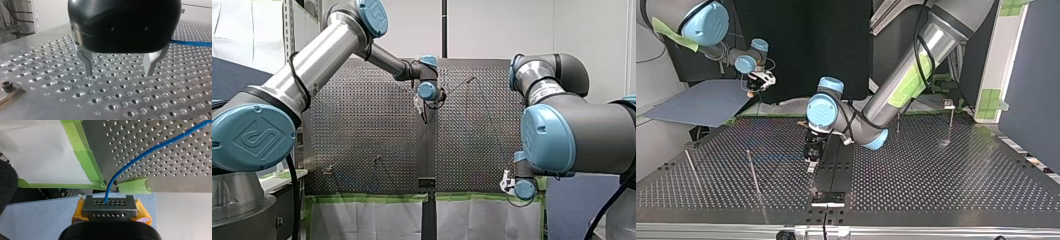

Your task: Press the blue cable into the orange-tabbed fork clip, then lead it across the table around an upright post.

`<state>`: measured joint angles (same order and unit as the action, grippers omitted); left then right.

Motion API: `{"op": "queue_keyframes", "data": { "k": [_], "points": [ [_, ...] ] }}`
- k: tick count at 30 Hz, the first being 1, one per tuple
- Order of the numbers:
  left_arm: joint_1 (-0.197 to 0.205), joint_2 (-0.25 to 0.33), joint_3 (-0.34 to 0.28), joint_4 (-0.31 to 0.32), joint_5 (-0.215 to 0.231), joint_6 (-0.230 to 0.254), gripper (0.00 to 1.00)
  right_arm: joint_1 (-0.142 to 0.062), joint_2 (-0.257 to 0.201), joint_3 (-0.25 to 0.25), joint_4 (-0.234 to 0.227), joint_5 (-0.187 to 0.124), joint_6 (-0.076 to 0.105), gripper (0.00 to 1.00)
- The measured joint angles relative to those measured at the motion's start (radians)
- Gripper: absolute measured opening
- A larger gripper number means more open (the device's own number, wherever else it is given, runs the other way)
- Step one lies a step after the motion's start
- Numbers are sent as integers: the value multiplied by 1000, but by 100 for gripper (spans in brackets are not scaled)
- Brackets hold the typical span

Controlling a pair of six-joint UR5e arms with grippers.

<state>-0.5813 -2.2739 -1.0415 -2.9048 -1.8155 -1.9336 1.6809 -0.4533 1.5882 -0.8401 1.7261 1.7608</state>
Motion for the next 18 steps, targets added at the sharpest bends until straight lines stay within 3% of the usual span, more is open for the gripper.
{"op": "queue_keyframes", "data": {
  "k": [9,18],
  "points": [
    [0,0,0,-8,-1,-9,98,-2,4,-17,2,-6,-1,0],
    [-2,0,0,-70,-7,-28,98,-6,3,-23,8,-10,1,0]
  ]
}}
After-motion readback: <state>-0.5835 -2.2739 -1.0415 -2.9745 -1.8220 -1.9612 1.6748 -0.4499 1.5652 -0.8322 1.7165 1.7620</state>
